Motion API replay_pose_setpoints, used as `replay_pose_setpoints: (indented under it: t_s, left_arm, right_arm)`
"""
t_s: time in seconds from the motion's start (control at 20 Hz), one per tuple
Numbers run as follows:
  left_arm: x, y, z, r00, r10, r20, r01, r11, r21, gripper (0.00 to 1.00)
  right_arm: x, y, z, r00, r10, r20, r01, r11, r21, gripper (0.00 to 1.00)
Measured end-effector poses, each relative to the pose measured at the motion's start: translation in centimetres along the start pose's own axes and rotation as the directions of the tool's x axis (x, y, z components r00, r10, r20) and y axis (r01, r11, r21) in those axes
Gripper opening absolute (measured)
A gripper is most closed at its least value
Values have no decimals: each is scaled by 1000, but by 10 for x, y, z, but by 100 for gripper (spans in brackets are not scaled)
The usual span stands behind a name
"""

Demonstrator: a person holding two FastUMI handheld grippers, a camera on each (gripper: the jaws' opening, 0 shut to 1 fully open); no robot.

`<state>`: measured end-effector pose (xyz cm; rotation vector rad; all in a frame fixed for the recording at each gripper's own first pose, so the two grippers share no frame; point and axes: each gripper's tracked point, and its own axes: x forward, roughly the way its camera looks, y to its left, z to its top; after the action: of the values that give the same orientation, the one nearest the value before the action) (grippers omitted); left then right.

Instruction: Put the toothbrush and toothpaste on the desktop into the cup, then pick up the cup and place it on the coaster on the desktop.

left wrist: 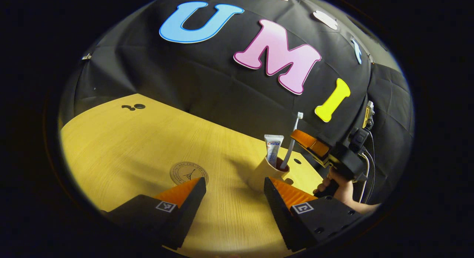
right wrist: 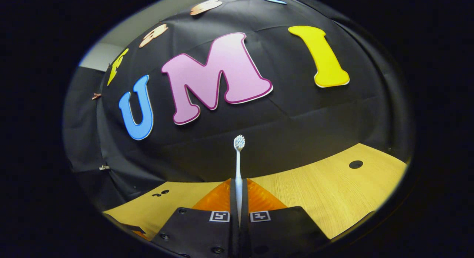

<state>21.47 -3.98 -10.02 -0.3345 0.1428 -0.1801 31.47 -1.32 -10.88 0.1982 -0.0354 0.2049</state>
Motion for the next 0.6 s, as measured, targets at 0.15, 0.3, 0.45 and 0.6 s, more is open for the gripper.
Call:
replay_pose_setpoints:
  t_s: [0.15,0.3,0.45,0.6]
  left_arm:
    - [2,-4,-3,1000,-4,5,4,1000,-11,97]
    - [7,-6,-8,1000,0,3,0,998,-57,98]
    - [7,-6,-9,1000,-2,-2,2,999,-54,97]
    - [5,-2,-11,1000,1,-10,-2,999,-50,98]
  right_arm:
    - [-9,-6,-13,999,-45,9,45,999,-28,6]
    - [-16,-1,-26,999,-46,5,46,997,-58,8]
    - [-23,2,-45,998,-26,-51,22,997,-78,12]
    - [-35,6,-50,997,-18,-73,13,997,-70,27]
